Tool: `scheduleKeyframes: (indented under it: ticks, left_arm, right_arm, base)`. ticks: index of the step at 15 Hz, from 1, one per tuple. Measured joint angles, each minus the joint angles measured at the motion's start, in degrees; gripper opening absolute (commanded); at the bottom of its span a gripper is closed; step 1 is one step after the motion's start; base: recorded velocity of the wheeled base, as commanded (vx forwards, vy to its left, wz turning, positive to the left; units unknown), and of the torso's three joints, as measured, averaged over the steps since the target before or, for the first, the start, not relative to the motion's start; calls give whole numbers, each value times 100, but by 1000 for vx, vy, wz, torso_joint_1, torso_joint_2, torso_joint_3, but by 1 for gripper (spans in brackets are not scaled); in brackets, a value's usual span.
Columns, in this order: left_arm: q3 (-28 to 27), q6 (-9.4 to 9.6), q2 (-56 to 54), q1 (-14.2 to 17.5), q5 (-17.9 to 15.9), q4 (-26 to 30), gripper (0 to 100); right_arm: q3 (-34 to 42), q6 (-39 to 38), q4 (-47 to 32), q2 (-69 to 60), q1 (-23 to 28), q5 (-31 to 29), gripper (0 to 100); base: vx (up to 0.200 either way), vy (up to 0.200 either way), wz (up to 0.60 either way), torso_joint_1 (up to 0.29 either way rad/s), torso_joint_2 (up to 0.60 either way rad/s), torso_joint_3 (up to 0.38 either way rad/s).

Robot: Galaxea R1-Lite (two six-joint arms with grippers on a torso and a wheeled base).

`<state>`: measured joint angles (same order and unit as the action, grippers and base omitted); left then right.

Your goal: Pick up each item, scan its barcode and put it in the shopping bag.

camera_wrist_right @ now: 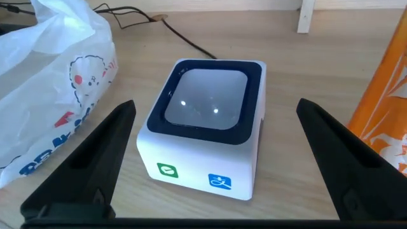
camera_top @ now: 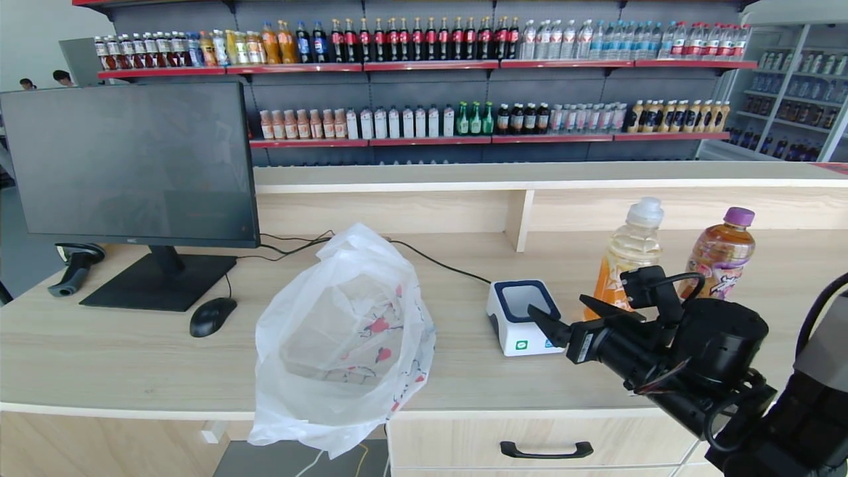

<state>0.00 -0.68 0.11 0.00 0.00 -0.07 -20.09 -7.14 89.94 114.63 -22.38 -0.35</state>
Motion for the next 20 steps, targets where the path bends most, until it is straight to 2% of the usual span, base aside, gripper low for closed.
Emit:
scheduleKeyframes:
  ticks: [7, 14, 20]
  left_arm:
    - [0, 2, 0, 0, 0, 0, 100]
    - [0, 0, 0, 0, 0, 0, 100]
    - [0, 0, 0, 0, 0, 0, 100]
  right_arm:
    - [-168, 1, 0, 257, 113, 2, 100]
    - [-96, 20, 0, 282, 486, 4, 100]
    - [67, 39, 0, 180, 590, 6, 100]
  base:
    - [0, 0, 0, 0, 0, 0]
    - [0, 0, 0, 0, 0, 0]
    - [0, 0, 0, 0, 0, 0]
